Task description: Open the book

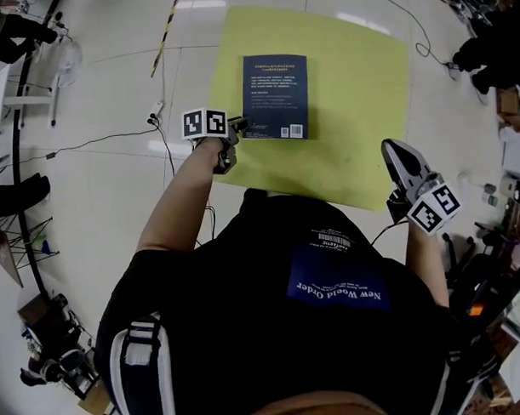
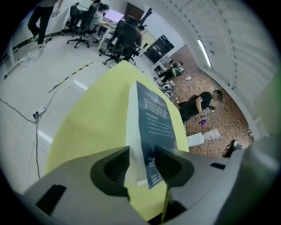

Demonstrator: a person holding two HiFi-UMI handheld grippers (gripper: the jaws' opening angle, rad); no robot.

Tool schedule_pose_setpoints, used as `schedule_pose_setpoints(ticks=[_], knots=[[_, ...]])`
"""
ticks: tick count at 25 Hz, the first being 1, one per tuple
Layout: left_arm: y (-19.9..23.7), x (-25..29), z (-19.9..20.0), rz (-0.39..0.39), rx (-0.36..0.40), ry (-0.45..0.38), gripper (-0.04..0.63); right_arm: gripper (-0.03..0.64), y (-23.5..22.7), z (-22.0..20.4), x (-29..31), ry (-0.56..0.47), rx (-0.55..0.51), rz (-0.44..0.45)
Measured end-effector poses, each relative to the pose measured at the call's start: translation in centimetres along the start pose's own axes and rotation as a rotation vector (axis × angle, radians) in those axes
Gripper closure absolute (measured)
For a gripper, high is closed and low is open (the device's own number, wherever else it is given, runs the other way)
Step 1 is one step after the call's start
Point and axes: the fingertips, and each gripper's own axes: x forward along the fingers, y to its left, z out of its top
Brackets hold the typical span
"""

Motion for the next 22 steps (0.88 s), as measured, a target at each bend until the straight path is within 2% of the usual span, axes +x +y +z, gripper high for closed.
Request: schedule_pose_setpoints(ticks=[2,4,7,9,14,18,22], knots=[[0.3,0.7,-1.0,0.002,-0.028,0.018,0.379,0.63,-0.2,-0.1,-0.2,-0.002,0.005,-0.004],[0.1,1.4,-1.4,0.007,-0.029,0.031,0.352,0.63,-0.1,-0.1,-0.2,-0.003,0.004,-0.002],[-0.5,1.4,-1.5,0.038,0.013,0.052,0.345,0.63,0.0,-0.1,-0.4,-0.009,0.004,-0.003],[-1.2,0.8,-1.3,0.021,0.011,0.052,0.345,0.63,-0.1,-0.1,-0.5,-0.011,0.007,-0.006],[-4.1,-0.2,-1.1,-0.098,-0.008,0.025,0.347,0.63,-0.3,-0.2,-0.7,-0.011,0.011,-0.009],[-4.9,0.6,-1.4,-0.151,-0.05,0.006,0.35,0.63,-0.2,-0.3,-0.5,-0.007,0.01,-0.009],[-7.0,0.9,-0.7,-0.292,-0.149,-0.054,0.433,0.63,-0.5,-0.3,-1.1,-0.008,0.013,-0.017]])
